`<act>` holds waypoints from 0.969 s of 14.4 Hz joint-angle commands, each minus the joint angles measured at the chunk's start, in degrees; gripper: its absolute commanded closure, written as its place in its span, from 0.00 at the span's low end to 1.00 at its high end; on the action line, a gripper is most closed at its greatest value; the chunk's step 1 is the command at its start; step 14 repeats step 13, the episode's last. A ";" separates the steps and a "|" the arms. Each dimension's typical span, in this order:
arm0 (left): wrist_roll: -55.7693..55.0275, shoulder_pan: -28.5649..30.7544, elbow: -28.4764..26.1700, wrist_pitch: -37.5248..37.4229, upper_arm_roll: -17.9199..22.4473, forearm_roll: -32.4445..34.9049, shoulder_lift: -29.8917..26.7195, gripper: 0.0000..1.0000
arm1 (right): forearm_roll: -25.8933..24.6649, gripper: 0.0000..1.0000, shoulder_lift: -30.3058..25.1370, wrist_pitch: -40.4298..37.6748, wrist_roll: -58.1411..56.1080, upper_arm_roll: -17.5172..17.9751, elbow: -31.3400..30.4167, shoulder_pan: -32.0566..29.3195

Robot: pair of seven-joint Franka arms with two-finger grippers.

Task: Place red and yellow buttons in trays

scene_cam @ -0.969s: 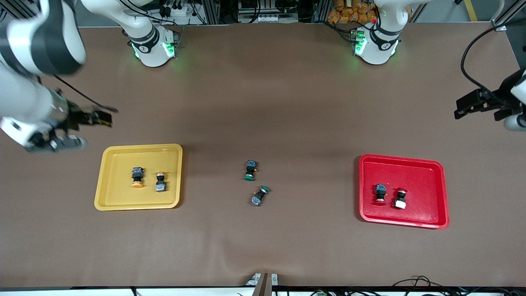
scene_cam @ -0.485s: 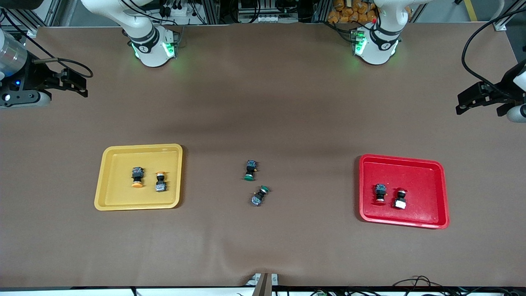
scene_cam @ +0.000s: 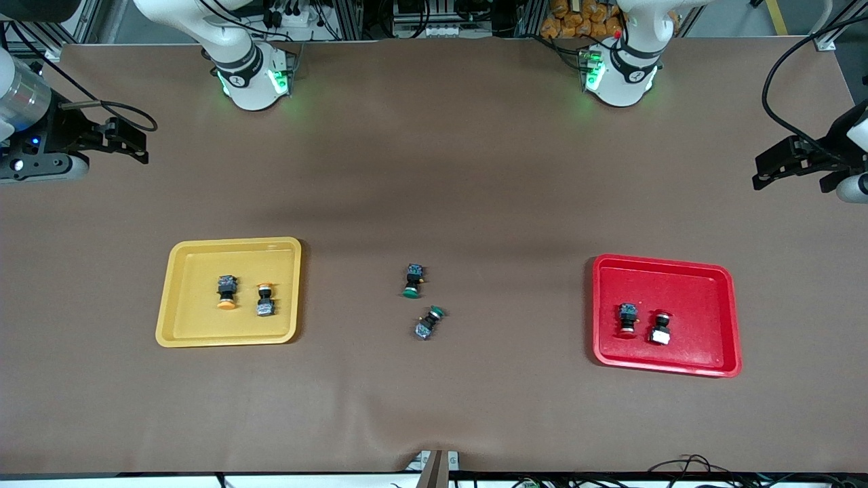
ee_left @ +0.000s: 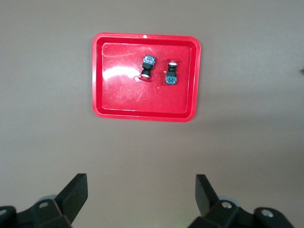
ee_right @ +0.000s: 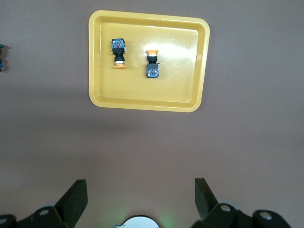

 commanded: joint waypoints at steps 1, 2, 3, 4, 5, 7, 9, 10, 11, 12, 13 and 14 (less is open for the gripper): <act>0.72 0.29 -0.87 0.66 0.05 -0.67 -0.91 0.00 | -1.16 0.00 -0.90 0.85 1.27 0.77 -0.79 -0.80; 0.72 0.29 -0.87 0.66 0.05 -0.67 -0.91 0.00 | -1.07 0.00 -0.90 0.85 1.27 2.69 -0.79 -2.38; 0.72 0.38 -0.87 0.66 0.05 -0.67 -0.91 0.00 | -1.07 0.00 -0.82 0.85 1.27 6.28 -0.79 -6.22; 0.72 0.38 -0.87 0.66 0.05 -0.67 -0.91 0.00 | -1.07 0.00 -0.64 0.85 1.27 9.79 -0.70 -9.13; 0.72 0.38 -0.87 0.66 0.05 -0.76 -0.91 0.00 | -1.07 0.00 -0.55 0.85 1.27 11.92 -0.70 -10.99; 0.72 0.38 -0.87 0.66 0.05 -0.76 -0.91 0.00 | -0.98 0.00 -0.46 0.77 1.27 12.82 -0.70 -11.80; 0.72 0.38 -0.87 0.66 0.04 -0.84 -0.91 0.00 | -0.98 0.00 -0.38 0.85 1.27 12.81 -0.53 -12.06; 0.81 0.38 -0.87 0.66 0.05 -0.84 -0.82 0.00 | -0.81 0.00 -0.38 0.77 1.18 12.90 -0.18 -12.93; 0.81 0.47 -0.87 0.75 0.05 -0.84 -0.82 0.00 | -0.72 0.00 -0.29 0.77 1.09 12.99 0.08 -13.29; 0.89 0.38 -0.87 0.66 -0.04 -0.41 -0.73 0.00 | -0.63 0.00 -0.29 0.77 1.18 13.43 0.17 -13.55; 1.33 0.29 -0.87 0.66 0.04 -0.40 -0.64 0.00 | -0.63 0.00 -0.29 0.77 1.18 14.48 0.18 -14.25; 1.33 0.29 -0.87 0.66 0.04 -0.40 -0.64 0.00 | -0.63 0.00 -0.29 0.77 1.18 14.48 0.18 -14.25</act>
